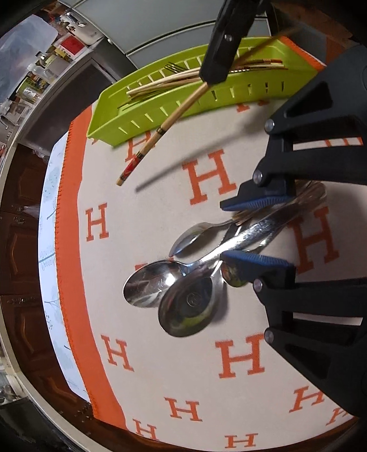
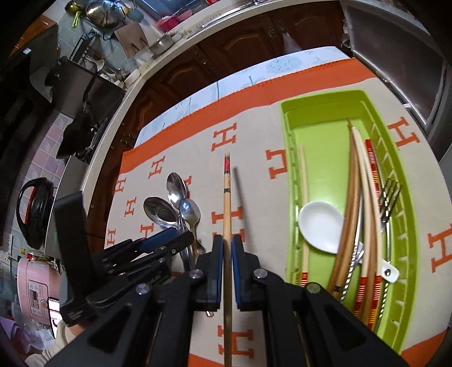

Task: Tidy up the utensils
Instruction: 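Grasp the red-banded chopstick with the right gripper, then lift the red-banded chopstick with the right gripper while the left gripper grasps a steel spoon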

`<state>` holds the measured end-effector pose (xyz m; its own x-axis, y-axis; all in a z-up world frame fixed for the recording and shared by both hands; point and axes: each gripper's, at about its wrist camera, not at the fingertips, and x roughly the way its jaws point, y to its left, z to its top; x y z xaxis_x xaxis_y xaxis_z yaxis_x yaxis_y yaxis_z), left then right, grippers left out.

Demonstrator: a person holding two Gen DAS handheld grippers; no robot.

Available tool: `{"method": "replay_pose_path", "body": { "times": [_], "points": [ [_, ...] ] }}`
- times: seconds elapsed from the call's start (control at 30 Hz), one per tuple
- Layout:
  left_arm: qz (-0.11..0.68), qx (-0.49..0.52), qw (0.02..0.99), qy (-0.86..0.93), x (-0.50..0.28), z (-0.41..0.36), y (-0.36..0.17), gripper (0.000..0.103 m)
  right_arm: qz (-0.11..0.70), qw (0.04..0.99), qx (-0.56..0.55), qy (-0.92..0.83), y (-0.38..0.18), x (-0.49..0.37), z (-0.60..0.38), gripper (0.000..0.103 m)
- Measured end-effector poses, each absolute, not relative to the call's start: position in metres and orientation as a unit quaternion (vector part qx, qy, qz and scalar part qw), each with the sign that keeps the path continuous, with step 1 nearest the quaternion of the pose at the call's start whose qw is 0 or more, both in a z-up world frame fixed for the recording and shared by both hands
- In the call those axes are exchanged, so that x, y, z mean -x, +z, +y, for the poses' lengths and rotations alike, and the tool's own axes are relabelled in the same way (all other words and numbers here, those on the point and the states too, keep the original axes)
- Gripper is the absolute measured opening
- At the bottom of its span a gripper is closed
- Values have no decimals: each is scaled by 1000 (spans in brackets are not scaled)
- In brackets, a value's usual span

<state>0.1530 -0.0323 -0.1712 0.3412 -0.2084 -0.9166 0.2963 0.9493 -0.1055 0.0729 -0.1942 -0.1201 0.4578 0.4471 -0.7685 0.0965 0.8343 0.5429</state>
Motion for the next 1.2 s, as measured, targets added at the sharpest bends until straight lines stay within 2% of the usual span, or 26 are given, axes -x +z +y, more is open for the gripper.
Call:
{"method": "replay_pose_path", "body": {
  "times": [0.23, 0.4, 0.57, 0.63, 1.0, 1.13, 1.2],
  "points": [
    [541, -67, 824, -155, -158, -46, -175, 22, 523, 802, -266, 111, -132, -79, -194, 6],
    [545, -77, 819, -159, -168, -51, -179, 21, 562, 786, -232, 112, -151, -89, -172, 6],
    [554, -83, 813, -159, -177, -56, -188, 14, 576, 787, -199, 102, -157, -94, -160, 6],
    [550, -93, 815, -154, -178, -57, -188, 1, 580, 785, -193, 98, -158, -97, -160, 6],
    [565, -40, 808, -164, -171, -39, -178, 0, 617, 764, -174, 78, -162, -118, -157, 7],
    [555, -28, 814, -172, -162, -32, -162, 0, 621, 761, -171, 74, -162, -129, -156, 20],
    [550, -26, 816, -174, -158, -29, -156, 0, 621, 764, -161, 70, -161, -137, -151, 22]
  ]
}}
